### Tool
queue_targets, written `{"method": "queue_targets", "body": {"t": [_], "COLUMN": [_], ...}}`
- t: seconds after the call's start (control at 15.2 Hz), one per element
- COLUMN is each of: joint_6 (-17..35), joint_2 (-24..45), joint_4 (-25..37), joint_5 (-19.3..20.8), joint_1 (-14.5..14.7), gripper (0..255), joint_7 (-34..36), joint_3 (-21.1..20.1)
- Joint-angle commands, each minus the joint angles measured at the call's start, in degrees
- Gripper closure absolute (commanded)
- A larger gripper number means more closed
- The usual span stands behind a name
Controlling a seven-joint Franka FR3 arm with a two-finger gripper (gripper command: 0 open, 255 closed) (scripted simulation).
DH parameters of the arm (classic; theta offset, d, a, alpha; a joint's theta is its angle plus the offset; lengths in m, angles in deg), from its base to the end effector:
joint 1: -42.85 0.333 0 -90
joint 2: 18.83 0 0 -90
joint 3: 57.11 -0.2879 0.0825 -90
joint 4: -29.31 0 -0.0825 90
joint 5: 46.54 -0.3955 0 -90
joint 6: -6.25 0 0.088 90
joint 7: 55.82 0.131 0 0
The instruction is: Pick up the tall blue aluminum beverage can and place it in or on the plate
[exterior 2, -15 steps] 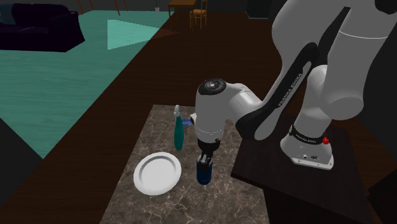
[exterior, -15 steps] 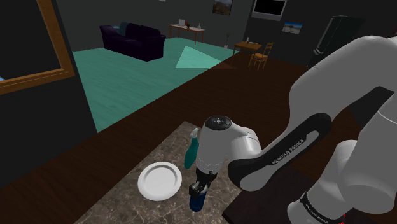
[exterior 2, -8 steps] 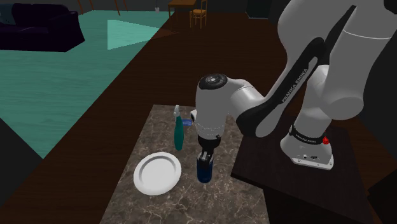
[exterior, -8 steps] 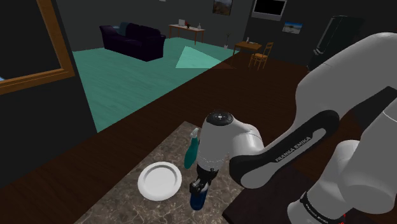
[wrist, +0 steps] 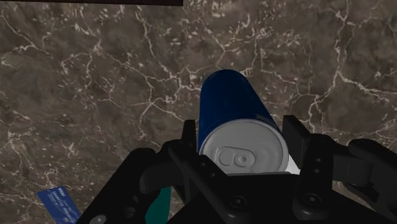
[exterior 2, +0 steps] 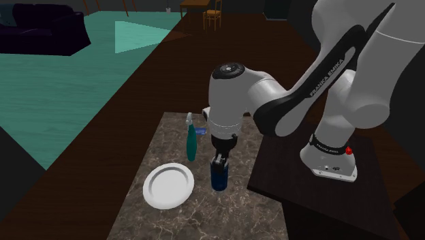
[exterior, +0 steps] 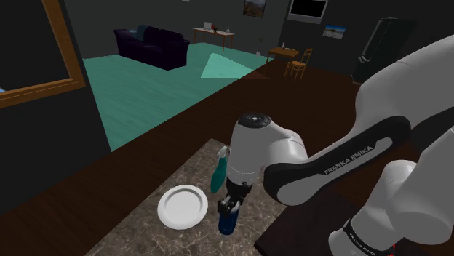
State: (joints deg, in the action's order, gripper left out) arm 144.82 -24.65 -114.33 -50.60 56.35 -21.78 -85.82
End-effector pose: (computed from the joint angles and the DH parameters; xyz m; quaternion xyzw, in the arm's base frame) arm 0.3492 0.3122 0.2545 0.9990 0.0437 0.0013 0.0001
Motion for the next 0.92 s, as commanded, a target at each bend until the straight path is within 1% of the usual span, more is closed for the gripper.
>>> {"method": "queue_targets", "body": {"t": [0.0,0.26,0.53,0.86], "joint_6": [-2.07,-5.12,-8.29,-13.38], "joint_2": [-1.70,-3.89,3.15,12.22], "joint_4": [0.53,1.56,11.10,24.24], "joint_5": [-1.02,-2.11,2.54,7.65], "joint_1": [0.17,0.41,-1.60,-2.39], "gripper": [255,255,255,255], "joint_7": [-0.77,-1.62,-0.58,0.59], "joint_3": [0.21,0.60,1.13,2.10]}}
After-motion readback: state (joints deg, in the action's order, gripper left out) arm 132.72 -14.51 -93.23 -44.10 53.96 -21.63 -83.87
